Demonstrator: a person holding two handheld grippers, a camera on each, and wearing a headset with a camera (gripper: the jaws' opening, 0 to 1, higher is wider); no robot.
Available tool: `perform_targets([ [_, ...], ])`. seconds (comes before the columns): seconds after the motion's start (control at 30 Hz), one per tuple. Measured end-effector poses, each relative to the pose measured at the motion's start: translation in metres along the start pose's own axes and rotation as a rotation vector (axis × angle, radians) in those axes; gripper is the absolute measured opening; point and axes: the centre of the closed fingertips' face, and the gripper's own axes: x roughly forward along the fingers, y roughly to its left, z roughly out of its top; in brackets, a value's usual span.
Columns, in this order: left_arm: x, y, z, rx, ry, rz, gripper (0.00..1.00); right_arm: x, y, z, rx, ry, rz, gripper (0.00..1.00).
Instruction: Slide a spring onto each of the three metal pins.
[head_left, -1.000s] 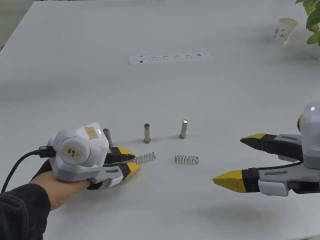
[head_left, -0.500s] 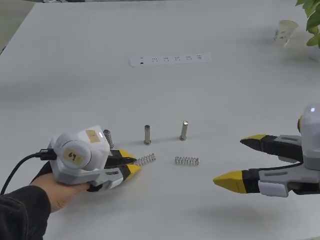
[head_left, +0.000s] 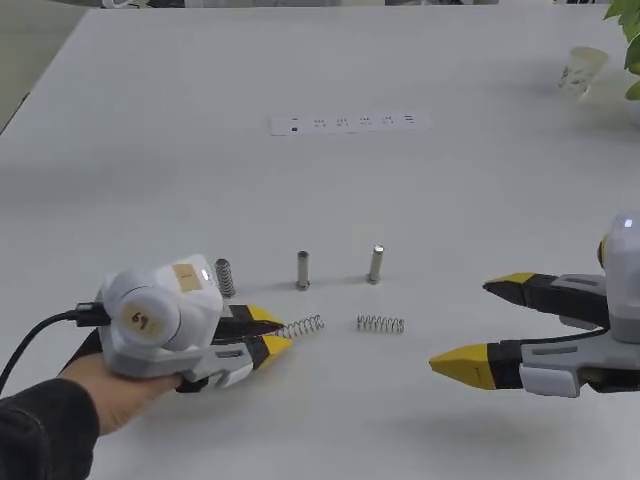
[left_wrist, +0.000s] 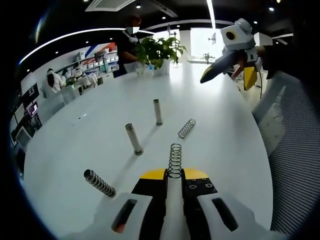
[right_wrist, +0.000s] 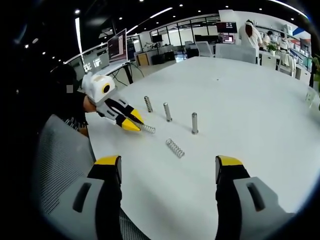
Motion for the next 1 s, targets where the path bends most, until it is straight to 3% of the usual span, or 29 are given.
perform_targets([
  [0.57, -0.02, -0.025, 0.039, 0.059, -0.091, -0.041, 0.07, 0.008, 0.015, 0.008, -0.042, 0.009, 0.05, 0.75],
  [1.0, -0.029, -0.035, 0.057, 0.1, -0.127, -0.05, 0.07, 0.017, 0.032, 0.021, -0.106, 0.019, 0.12, 0.71],
])
